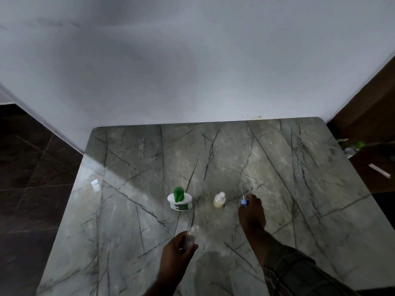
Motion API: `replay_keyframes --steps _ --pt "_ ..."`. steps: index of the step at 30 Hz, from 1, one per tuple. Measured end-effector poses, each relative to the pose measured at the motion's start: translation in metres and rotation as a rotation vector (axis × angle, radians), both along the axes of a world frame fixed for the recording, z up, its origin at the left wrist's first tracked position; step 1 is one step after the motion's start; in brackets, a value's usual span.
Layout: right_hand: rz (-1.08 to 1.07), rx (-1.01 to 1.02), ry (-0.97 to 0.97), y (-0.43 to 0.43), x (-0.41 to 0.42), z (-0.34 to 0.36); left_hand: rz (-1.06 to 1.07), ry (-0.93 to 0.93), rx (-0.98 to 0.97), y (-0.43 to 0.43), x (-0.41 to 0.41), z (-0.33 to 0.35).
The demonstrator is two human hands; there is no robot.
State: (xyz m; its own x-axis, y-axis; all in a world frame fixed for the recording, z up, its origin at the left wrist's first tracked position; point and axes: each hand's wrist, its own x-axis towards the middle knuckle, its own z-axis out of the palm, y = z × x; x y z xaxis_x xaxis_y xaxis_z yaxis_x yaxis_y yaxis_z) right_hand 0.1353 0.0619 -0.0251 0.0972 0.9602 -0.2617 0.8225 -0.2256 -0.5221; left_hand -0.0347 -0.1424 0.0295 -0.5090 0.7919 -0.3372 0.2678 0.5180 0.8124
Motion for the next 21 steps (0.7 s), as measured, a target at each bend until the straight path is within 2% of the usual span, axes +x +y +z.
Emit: replay_keyframes --steps 9,13,16,21 --pt "0.057 -0.032 -0.023 -0.015 0.003 0.002 0.011 0.001 -0.005 -0.003 0.001 0.003" --pt "0.247 0.083 -0.034 -0.077 0.010 -0.013 0.020 -0.004 -0.003 -0.002 0.001 0.003" --pt "0.290 0.060 -0.019 -0.108 0.013 -0.022 0.019 0.000 -0.016 0.000 0.000 0.002" --pt "0.442 0.136 -0.074 -0.105 -0.004 -0.018 0.019 0.001 -0.028 0.000 -0.001 0.001"
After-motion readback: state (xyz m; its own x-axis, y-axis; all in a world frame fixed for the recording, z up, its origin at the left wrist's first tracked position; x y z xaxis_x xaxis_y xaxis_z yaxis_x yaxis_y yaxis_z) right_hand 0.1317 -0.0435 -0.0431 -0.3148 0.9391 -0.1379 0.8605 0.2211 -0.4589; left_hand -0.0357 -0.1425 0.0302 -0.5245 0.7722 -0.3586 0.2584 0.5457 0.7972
